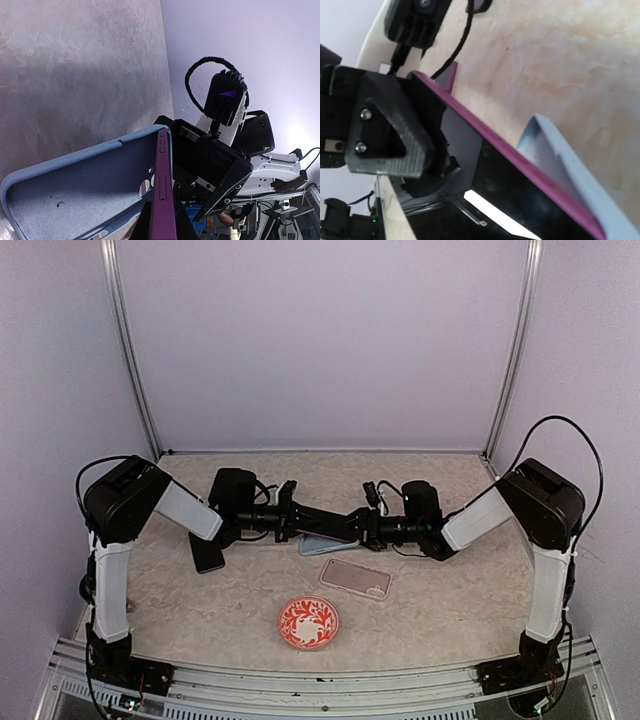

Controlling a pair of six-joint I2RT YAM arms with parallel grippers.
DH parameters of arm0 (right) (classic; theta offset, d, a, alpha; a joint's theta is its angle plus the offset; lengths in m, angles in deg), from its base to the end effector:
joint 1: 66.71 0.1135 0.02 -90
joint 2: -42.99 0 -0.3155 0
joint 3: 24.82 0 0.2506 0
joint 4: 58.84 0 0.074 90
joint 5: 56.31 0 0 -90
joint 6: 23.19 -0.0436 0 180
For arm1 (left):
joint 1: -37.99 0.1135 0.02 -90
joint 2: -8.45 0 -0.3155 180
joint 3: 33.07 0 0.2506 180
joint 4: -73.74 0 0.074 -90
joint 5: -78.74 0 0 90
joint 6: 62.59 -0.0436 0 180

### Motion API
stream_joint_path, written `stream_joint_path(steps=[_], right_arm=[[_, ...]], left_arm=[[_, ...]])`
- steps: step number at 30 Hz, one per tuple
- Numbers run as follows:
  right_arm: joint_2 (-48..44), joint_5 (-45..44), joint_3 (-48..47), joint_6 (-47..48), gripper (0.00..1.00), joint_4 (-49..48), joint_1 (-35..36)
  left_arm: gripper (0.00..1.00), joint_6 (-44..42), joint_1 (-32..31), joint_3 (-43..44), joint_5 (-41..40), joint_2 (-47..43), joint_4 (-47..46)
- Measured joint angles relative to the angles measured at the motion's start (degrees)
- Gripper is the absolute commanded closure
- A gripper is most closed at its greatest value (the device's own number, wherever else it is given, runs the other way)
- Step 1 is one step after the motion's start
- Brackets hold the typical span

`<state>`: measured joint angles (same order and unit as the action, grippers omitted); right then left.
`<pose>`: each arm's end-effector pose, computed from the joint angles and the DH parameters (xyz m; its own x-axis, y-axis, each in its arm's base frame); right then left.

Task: Put the phone into the phone case
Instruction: Pass from the left arm to the right

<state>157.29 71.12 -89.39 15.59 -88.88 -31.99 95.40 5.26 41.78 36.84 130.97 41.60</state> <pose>0.3253 0.2576 0.1732 -0.8927 0.1345 -0.4301 -0.3620 0.3543 0.8622 0.3675 -0.2748 0.1667 -0.9785 -0.1071 -0.1763 0.1526 0.1994 -0.9680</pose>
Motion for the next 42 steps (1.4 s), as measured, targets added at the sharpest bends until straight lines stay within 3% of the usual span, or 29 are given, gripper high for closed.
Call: stream_joint_path(steps=[19, 31, 42], right_arm=[[2.62, 2.54, -1.22, -3.43, 0.57, -2.73, 0.24], [3.28, 4.37, -2.16, -5.95, 0.6, -3.63, -0.15], [5.42, 6.67, -2.23, -8.31, 0.57, -10.51, -0.22]], left_arm=[[1.0, 0.87, -0.35, -0.17, 0.57, 0.0, -2.1], [1.0, -0.04, -0.11, -0.22, 0.98, 0.0, -3.17], [1.0, 1.16, 0.02, -0.22, 1.33, 0.0, -4.26]])
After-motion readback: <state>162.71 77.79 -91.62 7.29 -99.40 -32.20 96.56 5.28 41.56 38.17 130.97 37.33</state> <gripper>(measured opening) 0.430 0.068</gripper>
